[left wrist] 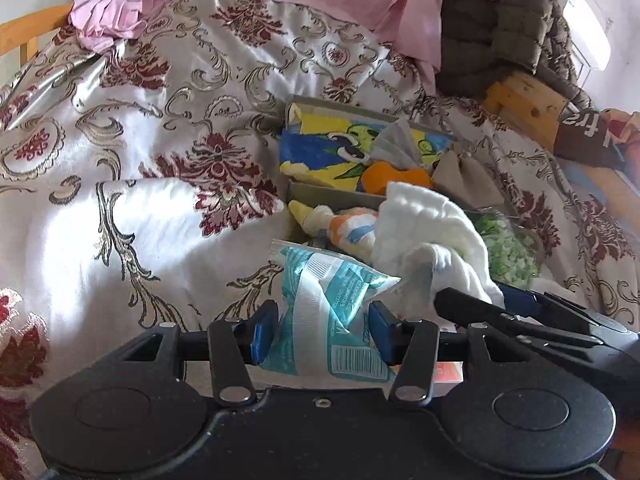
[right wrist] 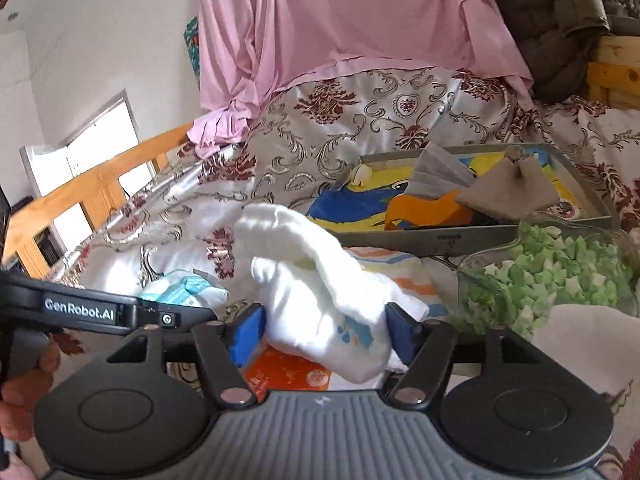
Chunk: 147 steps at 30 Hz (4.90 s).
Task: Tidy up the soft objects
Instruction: 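Hold the wipes pack in the left gripper while the right gripper grasps and lifts a white cloth, then carry the wipes pack and white cloth over the painting with both grippers, then lower both items onto the painting and open both grippers, then move both grippers back over the remaining items on the bed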
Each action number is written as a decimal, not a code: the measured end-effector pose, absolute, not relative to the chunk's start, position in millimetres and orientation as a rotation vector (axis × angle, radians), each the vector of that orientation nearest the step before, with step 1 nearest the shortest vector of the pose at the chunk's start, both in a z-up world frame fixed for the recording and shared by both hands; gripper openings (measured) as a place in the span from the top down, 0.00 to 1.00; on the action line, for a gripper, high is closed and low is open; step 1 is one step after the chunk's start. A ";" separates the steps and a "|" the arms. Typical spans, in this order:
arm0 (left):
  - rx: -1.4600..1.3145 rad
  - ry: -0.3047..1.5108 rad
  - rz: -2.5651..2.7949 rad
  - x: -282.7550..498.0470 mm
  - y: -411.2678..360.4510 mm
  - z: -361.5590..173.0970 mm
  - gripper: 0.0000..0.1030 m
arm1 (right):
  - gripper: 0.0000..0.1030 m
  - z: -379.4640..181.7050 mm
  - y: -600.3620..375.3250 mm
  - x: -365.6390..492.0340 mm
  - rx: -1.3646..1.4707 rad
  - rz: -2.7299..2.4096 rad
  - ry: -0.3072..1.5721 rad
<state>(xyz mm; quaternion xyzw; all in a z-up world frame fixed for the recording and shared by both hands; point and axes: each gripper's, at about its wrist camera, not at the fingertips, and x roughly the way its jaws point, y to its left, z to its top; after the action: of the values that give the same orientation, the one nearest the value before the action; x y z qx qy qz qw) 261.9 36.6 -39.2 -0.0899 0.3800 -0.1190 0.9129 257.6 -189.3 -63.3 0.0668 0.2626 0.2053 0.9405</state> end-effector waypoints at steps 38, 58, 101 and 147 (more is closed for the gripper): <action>-0.233 0.606 -0.195 257.3 42.9 -7.1 0.49 | 0.83 -8.5 -185.9 219.0 -0.070 0.268 0.284; -0.193 0.625 -0.131 436.6 -40.6 -7.0 0.49 | 0.83 -12.4 -300.9 379.7 0.252 0.181 0.366; -0.174 0.597 -0.001 416.5 -63.9 15.8 0.07 | 0.03 24.9 -323.2 354.8 0.330 0.137 0.323; -0.145 0.444 -0.094 139.5 -36.5 -10.9 0.01 | 0.00 0.0 -291.9 125.5 0.274 -0.017 0.453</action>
<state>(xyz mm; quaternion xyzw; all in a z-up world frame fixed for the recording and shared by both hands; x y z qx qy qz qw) 139.5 -36.5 -10.9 -0.0718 0.2198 -0.0468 0.9718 125.5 -291.9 0.0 0.1356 0.2236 -0.0082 0.9652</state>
